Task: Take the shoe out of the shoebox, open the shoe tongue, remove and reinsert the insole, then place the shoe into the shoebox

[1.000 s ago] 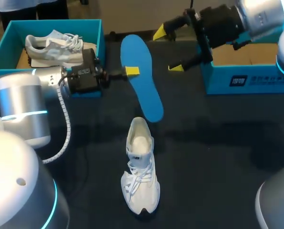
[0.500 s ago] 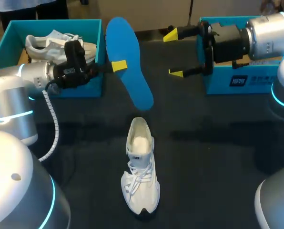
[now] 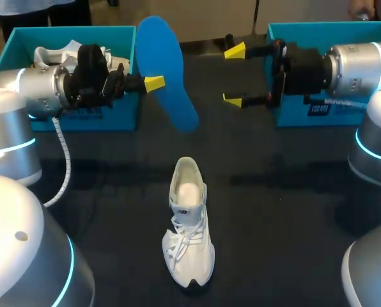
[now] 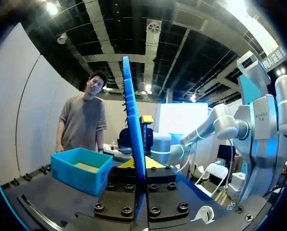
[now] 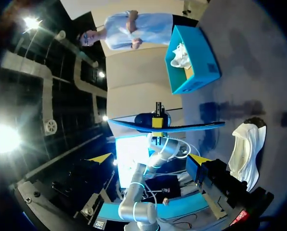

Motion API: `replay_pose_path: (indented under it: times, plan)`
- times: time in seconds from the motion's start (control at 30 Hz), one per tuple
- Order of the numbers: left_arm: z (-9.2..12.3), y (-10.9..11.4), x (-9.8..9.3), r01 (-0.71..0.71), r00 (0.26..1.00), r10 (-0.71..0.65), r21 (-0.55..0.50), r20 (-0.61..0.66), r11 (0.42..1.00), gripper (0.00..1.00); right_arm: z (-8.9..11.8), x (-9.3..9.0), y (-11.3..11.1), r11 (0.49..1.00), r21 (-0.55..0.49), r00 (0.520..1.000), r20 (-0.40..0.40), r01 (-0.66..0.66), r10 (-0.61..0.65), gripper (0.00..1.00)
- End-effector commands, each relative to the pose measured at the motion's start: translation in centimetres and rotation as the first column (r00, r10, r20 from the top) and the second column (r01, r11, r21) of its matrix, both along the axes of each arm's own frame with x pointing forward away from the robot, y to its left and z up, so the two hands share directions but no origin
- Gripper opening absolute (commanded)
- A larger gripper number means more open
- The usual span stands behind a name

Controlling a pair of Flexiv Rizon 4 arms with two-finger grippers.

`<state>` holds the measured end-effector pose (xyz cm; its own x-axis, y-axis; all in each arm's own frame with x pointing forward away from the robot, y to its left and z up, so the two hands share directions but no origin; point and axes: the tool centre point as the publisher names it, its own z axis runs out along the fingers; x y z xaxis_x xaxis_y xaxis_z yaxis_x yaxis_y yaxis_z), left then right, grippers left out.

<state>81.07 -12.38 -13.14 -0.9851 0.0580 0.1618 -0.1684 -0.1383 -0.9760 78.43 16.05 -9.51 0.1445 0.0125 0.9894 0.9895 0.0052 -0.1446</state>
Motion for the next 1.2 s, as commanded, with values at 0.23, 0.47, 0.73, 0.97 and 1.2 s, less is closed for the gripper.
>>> replay_pose_path:
  times: [0.23,0.47,0.73,0.97,1.2]
  plan:
    - [0.8,0.7,-0.2,0.043,0.968,-0.039,-0.011,0.248,0.999,0.0,0.1,0.1,0.2,1.0,-0.003,1.0,0.0,0.0,0.0,1.0]
    - [1.0,1.6,-0.7,0.159,0.82,-0.098,-0.059,0.564,0.986,0.0,0.1,0.1,0.2,1.0,-0.003,1.0,0.0,0.0,0.0,1.0]
    - [1.0,1.6,-0.7,0.159,0.82,-0.098,-0.059,0.564,0.986,0.0,0.1,0.1,0.2,1.0,-0.003,1.0,0.0,0.0,0.0,1.0]
    - [1.3,1.7,-0.6,0.002,0.56,-0.023,0.026,0.828,1.0,0.0,0.1,0.1,0.2,1.0,-0.003,1.0,0.0,0.0,0.0,1.0]
    - [2.0,1.5,-1.7,-0.198,0.238,0.011,0.037,0.971,0.98,0.0,0.1,0.1,0.2,1.0,-0.003,1.0,0.0,0.0,0.0,1.0]
